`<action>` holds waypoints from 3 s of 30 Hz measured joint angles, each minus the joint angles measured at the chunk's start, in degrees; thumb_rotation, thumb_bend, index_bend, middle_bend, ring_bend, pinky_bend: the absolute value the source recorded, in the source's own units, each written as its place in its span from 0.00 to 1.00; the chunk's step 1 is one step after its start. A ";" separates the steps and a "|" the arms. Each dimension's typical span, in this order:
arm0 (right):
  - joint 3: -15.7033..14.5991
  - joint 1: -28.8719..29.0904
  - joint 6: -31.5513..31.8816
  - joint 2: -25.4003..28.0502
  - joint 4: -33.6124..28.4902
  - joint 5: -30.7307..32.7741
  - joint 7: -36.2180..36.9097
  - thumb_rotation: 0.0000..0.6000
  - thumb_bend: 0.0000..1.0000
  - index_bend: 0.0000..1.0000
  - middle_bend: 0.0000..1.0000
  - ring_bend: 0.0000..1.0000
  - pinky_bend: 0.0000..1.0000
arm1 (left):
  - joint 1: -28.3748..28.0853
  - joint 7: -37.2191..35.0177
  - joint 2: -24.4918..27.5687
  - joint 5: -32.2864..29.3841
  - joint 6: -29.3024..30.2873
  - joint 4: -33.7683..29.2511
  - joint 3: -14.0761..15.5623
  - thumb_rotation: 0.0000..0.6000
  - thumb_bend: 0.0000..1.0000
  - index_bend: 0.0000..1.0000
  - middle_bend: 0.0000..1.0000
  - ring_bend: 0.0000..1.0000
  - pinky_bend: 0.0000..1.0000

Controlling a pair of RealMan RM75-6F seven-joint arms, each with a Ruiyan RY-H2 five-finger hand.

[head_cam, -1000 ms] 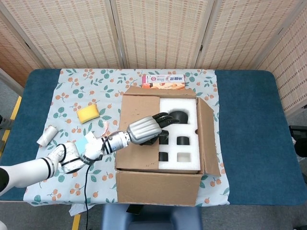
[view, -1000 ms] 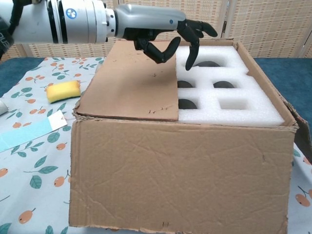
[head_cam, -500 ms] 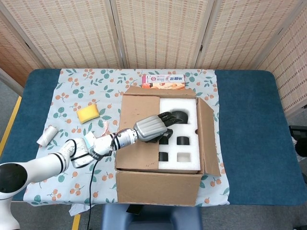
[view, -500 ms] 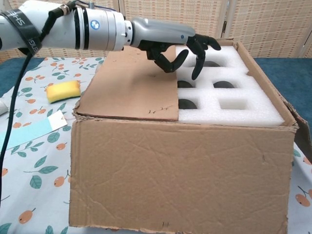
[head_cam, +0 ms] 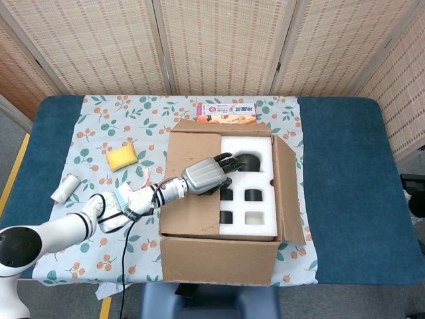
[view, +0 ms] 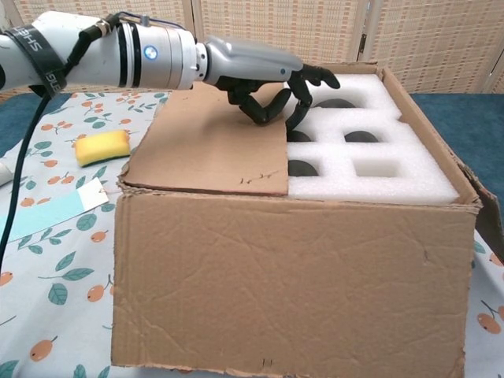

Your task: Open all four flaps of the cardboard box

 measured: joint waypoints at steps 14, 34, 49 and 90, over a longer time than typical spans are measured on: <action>-0.11 1.05 -1.08 -0.10 -1.14 -1.34 -2.34 0.63 0.22 0.16 0.00 0.00 0.00 | 1.66 10.99 3.44 -5.21 -1.24 -5.20 -1.36 1.00 1.00 0.63 0.00 0.00 0.00; -0.94 1.80 -1.23 -0.13 -1.99 -3.40 -4.36 0.63 0.22 0.16 0.00 0.00 0.00 | 5.32 31.10 9.58 -13.92 1.80 -15.19 -5.46 1.00 1.00 0.57 0.00 0.00 0.00; -1.33 3.22 -3.91 0.05 -2.57 -3.12 -6.06 0.63 0.22 0.16 0.00 0.00 0.00 | 8.48 43.65 12.62 -19.72 6.78 -20.26 -7.86 1.00 1.00 0.55 0.00 0.00 0.00; -2.32 5.85 -8.73 0.14 -4.10 -2.66 -8.80 0.63 0.22 0.17 0.00 0.00 0.00 | 25.40 44.60 25.20 -30.51 18.18 -21.96 -8.13 1.00 1.00 0.43 0.00 0.00 0.00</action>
